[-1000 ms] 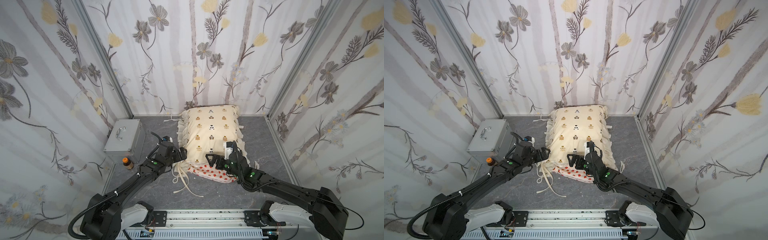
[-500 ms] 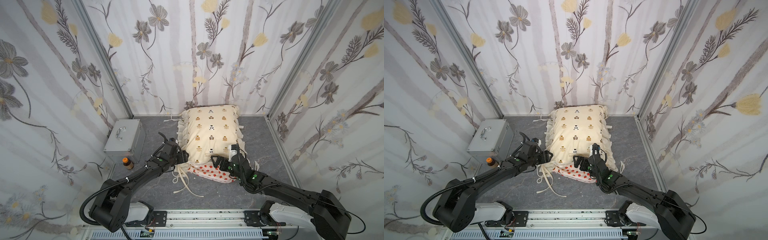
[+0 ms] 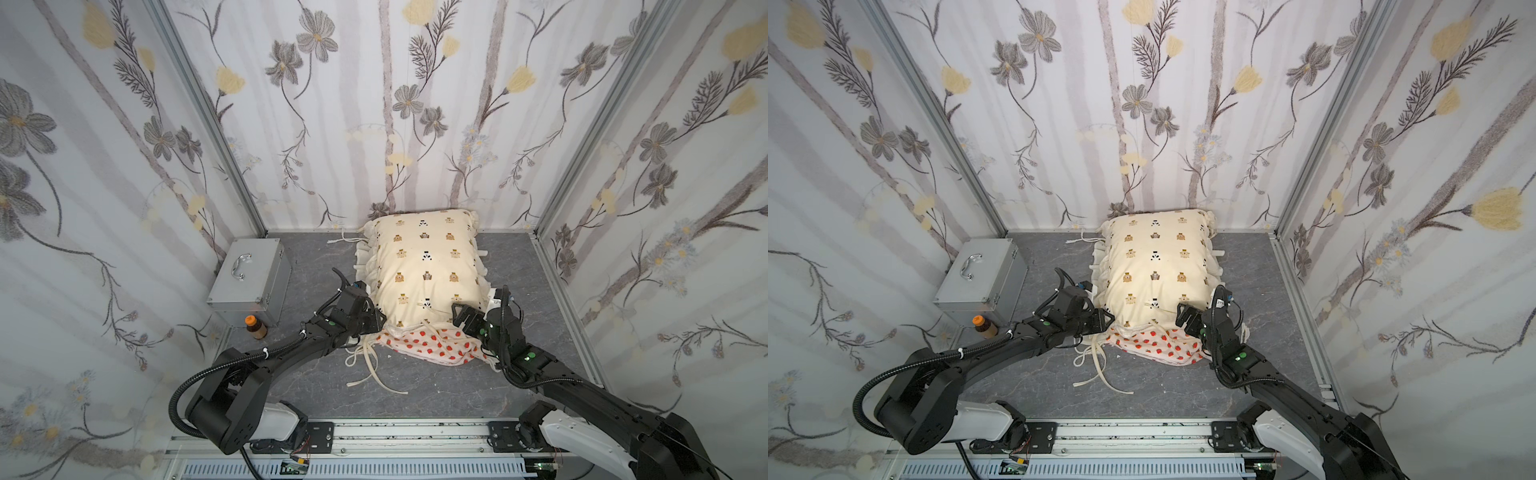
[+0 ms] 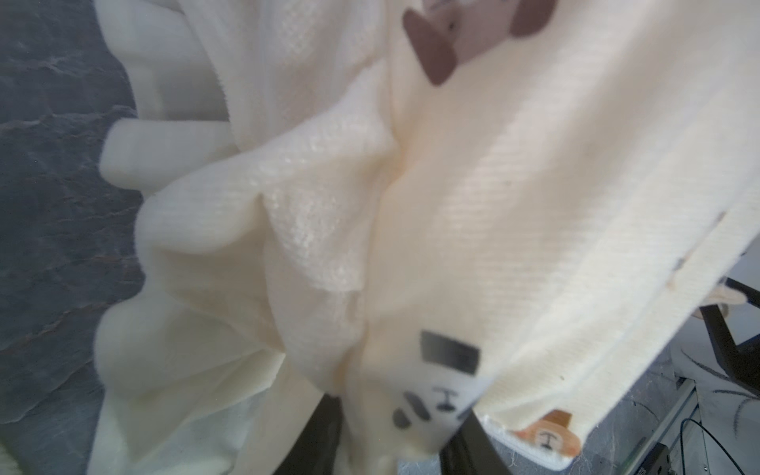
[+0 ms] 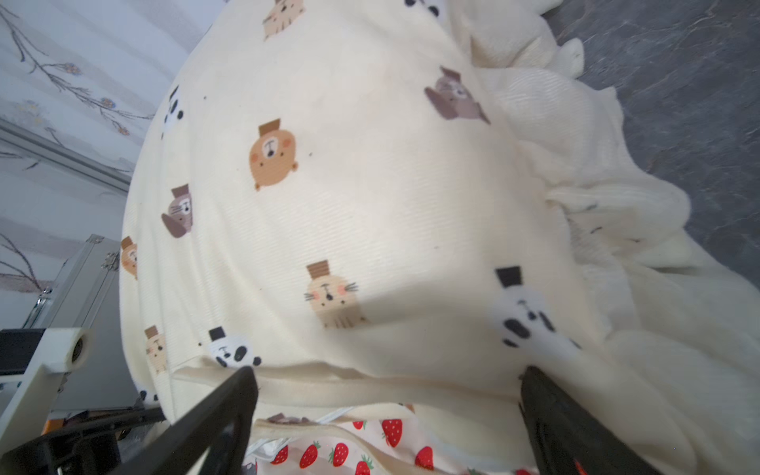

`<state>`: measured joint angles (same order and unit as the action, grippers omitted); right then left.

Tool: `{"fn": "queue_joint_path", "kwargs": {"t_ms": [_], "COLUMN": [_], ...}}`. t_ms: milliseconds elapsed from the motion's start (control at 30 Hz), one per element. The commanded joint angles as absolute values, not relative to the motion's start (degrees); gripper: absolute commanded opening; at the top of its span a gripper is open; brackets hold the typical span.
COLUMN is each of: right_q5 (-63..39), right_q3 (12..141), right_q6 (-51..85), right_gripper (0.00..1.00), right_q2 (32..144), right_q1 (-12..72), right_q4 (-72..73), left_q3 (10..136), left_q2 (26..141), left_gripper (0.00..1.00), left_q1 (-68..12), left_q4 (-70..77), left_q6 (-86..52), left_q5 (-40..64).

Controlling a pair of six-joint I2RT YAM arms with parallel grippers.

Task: Zip up pillowcases
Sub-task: Pick up the pillowcase from the pillowcase.

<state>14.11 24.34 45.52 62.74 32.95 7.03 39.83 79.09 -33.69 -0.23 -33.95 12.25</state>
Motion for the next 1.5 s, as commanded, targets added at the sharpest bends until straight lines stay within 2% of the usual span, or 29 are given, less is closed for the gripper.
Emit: {"fn": "queue_joint_path", "kwargs": {"t_ms": [0,133,267,367,533,667,800,1033,1233,1467], "right_q5": [16.87,15.34,10.50,6.06,6.10,3.15,3.47,1.11,7.12,5.91], "right_q3": [24.16,23.88,26.19,28.44,32.58,33.20,31.17,24.96,21.34,19.57], "right_q6": [43.24,40.70,38.52,39.25,40.95,42.53,42.64,44.49,44.65,41.43], "right_gripper": [1.00,1.00,1.00,1.00,1.00,1.00,1.00,1.00,1.00,1.00], "right_q2": [59.61,54.26,52.63,56.07,63.83,70.22,71.58,66.48,59.02,57.03], "right_q1": [29.68,24.67,24.01,25.42,33.55,34.52,34.47,34.63,34.13,25.86], "right_q4": [3.41,0.86,0.82,1.26,3.13,3.53,3.39,1.32,-2.72,-3.35], "left_q3": [39.90,40.24,40.19,39.40,39.11,40.43,40.67,42.07,43.62,49.22], "left_q2": [79.23,79.09,77.70,75.70,72.63,71.72,70.05,70.14,69.69,70.52], "left_gripper": [0.29,0.24,0.18,0.13,0.07,0.02,0.01,0.00,0.00,0.00], "left_q1": [-35.05,-37.56,-37.62,-37.62,-37.66,-37.62,-37.62,-37.56,-37.44,-37.09], "left_q4": [2.79,3.90,2.03,1.37,0.79,-1.16,-1.19,-1.89,-2.60,-5.20], "left_q6": [-36.24,-37.57,-38.23,-38.54,-38.64,-38.10,-37.55,-37.71,-37.59,-36.00], "left_q5": [12.83,12.65,9.97,7.40,6.57,6.16,5.80,5.12,4.09,4.73]}}
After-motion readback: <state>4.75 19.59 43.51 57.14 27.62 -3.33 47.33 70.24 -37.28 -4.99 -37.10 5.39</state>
